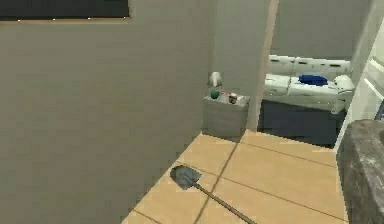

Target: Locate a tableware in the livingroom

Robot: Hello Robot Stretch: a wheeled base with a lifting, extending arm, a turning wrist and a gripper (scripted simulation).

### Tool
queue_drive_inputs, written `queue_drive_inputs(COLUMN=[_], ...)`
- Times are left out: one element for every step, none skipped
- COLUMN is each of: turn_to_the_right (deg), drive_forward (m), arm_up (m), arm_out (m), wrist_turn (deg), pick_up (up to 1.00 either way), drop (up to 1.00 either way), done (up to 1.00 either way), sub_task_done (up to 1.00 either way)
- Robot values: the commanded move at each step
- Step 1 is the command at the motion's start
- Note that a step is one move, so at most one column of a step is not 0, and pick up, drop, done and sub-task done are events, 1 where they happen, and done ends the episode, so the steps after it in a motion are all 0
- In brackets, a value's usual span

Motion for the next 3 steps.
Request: queue_drive_inputs(turn_to_the_right=[0.0,24.0,3.0], drive_forward=[0.30,0.00,0.00], arm_up=[0.00,0.00,0.00], arm_out=[0.00,0.00,0.00], wrist_turn=[0.0,0.0,0.0], pick_up=[0.00,0.00,0.00], drop=[0.00,0.00,0.00], done=[0.00,0.00,0.00], sub_task_done=[0.00,0.00,0.00])
